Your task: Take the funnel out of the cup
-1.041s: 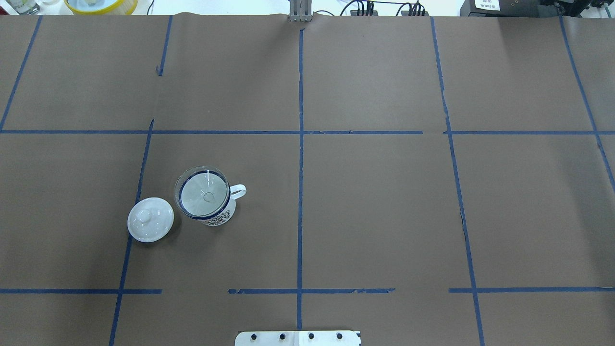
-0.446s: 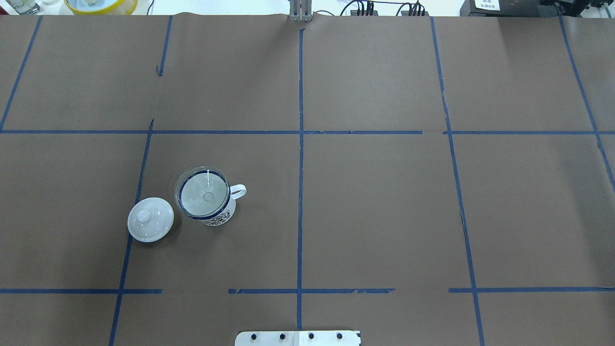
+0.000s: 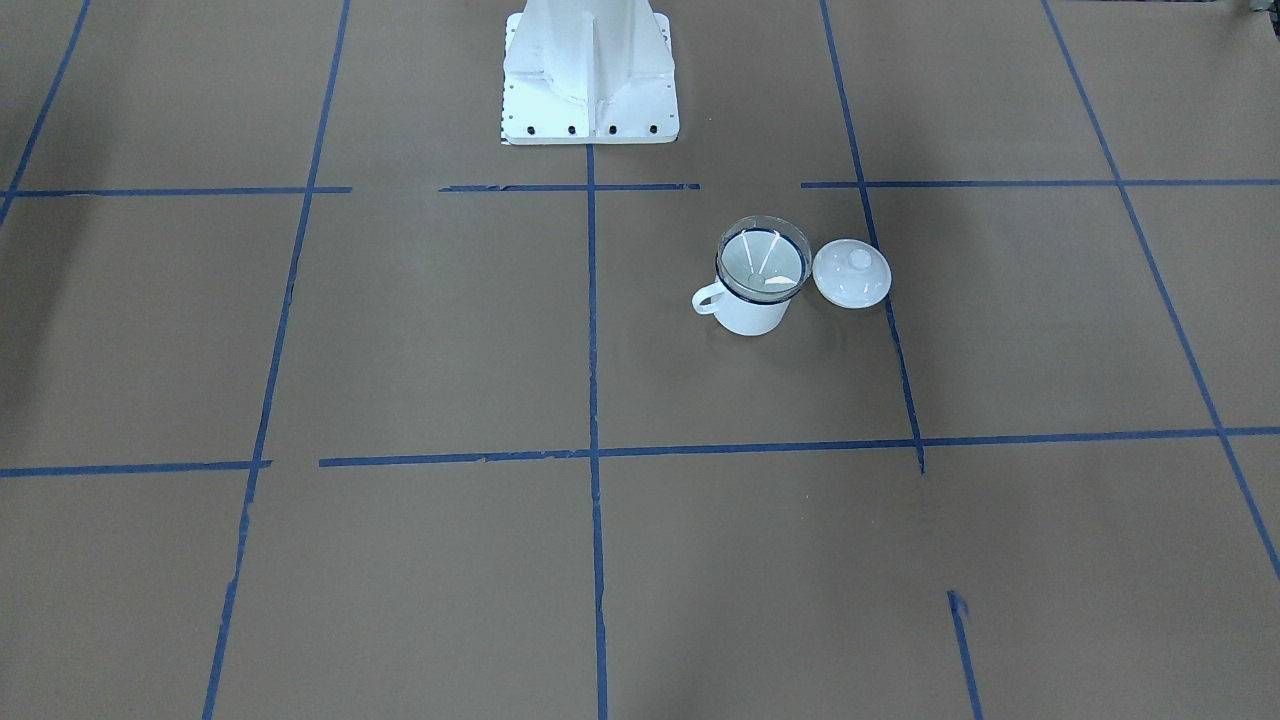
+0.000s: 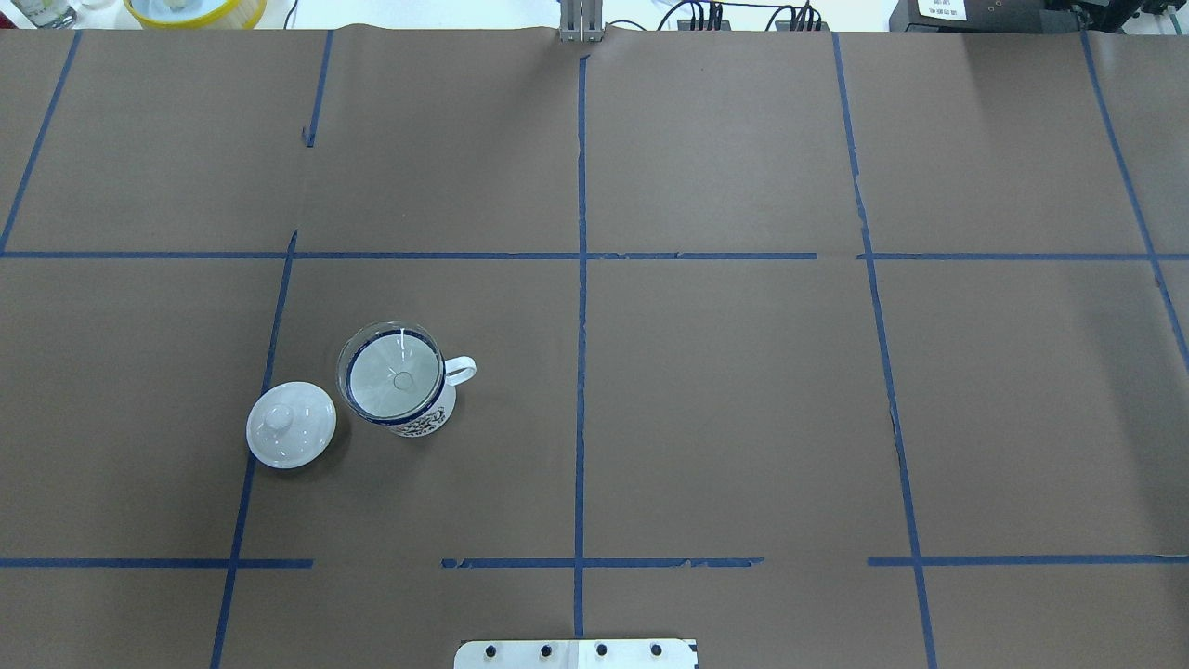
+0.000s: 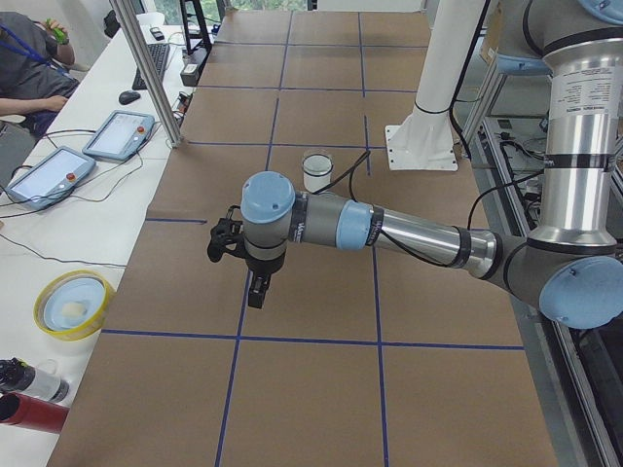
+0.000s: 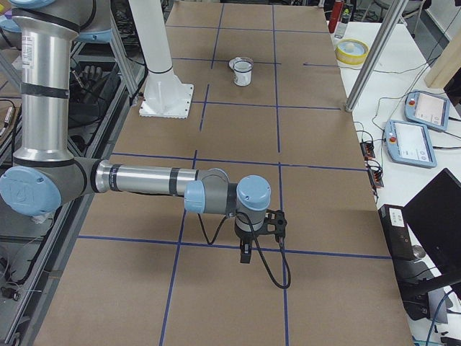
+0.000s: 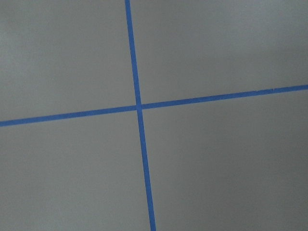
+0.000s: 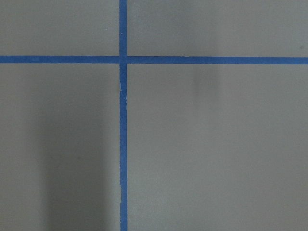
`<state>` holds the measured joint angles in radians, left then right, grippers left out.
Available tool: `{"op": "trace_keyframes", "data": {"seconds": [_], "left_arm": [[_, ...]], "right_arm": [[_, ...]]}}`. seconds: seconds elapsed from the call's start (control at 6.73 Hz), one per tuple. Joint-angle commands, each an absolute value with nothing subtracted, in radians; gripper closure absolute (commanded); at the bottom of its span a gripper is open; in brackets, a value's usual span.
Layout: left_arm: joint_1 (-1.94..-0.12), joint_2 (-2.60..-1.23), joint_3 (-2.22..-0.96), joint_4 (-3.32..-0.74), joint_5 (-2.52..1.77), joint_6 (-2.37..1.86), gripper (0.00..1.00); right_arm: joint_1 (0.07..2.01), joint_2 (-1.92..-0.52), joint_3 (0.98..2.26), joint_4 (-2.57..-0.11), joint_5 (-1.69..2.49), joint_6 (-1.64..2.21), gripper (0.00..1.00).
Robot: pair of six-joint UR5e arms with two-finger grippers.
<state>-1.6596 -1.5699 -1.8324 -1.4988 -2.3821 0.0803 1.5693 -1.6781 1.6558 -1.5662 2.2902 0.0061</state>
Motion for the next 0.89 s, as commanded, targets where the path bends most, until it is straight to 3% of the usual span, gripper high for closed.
{"op": "trace_keyframes", "data": {"seconds": [0.0, 0.74], "left_arm": [[-1.684, -1.604, -1.819, -1.572, -2.344, 0.077, 0.0], [-1.623, -1.6, -1.853, -1.746, -2.374, -0.104, 0.0]], "right_arm": [[1.569, -1.678, 1.655, -1.566, 2.29, 0.006, 0.0], [1.569, -1.678, 1.655, -1.566, 2.29, 0.006, 0.0]]}}
